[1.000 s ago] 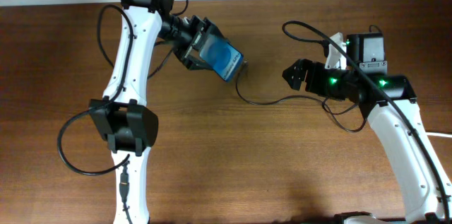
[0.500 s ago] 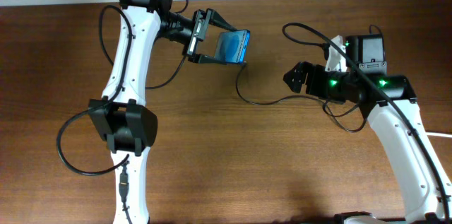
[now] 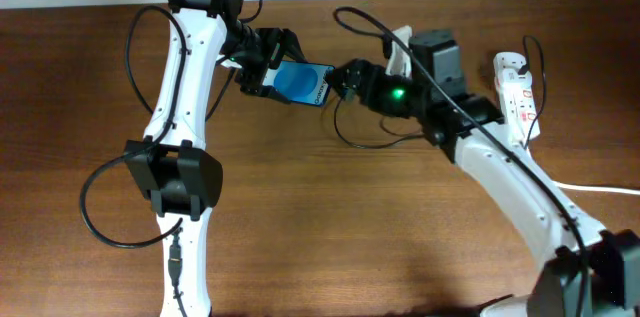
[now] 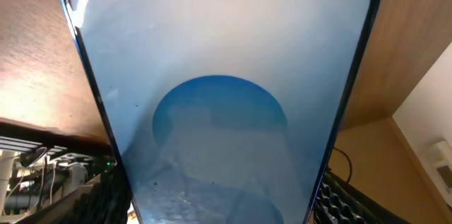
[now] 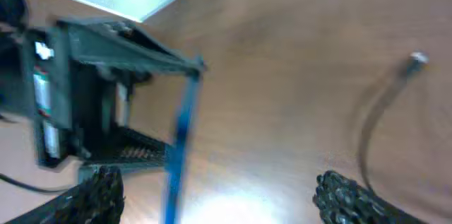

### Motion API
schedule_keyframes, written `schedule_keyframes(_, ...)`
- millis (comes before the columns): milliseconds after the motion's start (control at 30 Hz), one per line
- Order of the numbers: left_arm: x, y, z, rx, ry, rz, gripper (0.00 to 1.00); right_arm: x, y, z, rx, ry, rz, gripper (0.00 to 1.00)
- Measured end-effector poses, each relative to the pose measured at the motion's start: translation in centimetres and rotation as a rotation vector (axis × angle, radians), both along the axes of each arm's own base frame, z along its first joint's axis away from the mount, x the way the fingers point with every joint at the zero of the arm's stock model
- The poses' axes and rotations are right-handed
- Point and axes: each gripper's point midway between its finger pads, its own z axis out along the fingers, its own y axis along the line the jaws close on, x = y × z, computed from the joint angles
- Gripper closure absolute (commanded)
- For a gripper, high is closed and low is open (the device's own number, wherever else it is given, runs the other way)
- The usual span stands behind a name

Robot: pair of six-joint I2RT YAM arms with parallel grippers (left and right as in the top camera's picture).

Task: Plug charger to phone and switch on socket
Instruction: 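Grasp the phone with the right gripper and release the left gripper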

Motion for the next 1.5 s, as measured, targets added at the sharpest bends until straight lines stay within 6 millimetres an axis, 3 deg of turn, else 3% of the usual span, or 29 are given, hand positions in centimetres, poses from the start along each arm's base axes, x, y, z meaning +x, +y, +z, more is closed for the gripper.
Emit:
schedule_keyframes(67, 0.0, 0.0, 0.0, 0.004, 0.000, 0.000, 1.00, 0.6, 1.9, 0.2, 0.037, -0.024, 0.013, 0.20)
schedule_keyframes(200, -0.3, -0.7, -0.2, 0.019, -0.002, -0.017, 1.00, 0.6, 4.1, -1.5, 0.042, -0.001, 0.037, 0.27)
schedule_keyframes(300, -0.8, -1.4, -0.6, 0.054, -0.009, -0.043, 1.00, 0.7, 4.5, -2.8, 0.027, 0.026, 0.025, 0.41)
schedule_keyframes(367, -0.9, -1.4, -0.8, 0.079, -0.015, -0.050, 1.00, 0.9, 4.4, -2.9, 0.023, 0.021, 0.012, 0.53)
schedule_keyframes(533, -0.8, -1.3, -0.9, 0.088, -0.017, -0.049, 1.00, 1.2, 4.3, -2.9, 0.017, 0.018, -0.003, 0.70)
schedule_keyframes(667, -0.9, -1.4, -0.8, 0.080, -0.008, -0.041, 1.00, 1.2, 4.3, -2.9, 0.022, 0.025, -0.010, 0.73)
schedule_keyframes(933, -0.9, -1.8, -0.5, 0.053, 0.000, -0.035, 1.00, 1.3, 4.3, -2.6, 0.064, 0.062, -0.043, 0.96)
schedule_keyframes(1167, -0.4, -2.0, 0.1, 0.028, -0.027, -0.028, 1.00, 0.1, 5.3, -3.8, 0.045, 0.093, 0.010, 0.96)
schedule_keyframes(1333, -0.9, -2.0, 0.2, 0.032, -0.010, -0.031, 1.00, 1.3, 3.8, -3.8, 0.039, 0.077, -0.037, 0.96)
schedule_keyframes(1367, -0.9, -2.0, 0.2, 0.034, -0.011, -0.032, 0.95, 1.6, 3.2, -4.0, 0.035, 0.086, -0.052, 0.96)
schedule_keyframes(1467, -0.6, -1.2, -0.5, 0.092, -0.108, -0.145, 0.79, 3.1, -1.1, -4.7, 0.020, 0.113, -0.120, 0.96)
schedule_keyframes(1500, -0.6, -0.9, -0.7, 0.109, -0.150, -0.199, 0.79, 3.4, -1.9, -4.6, 0.028, 0.109, -0.121, 0.96)
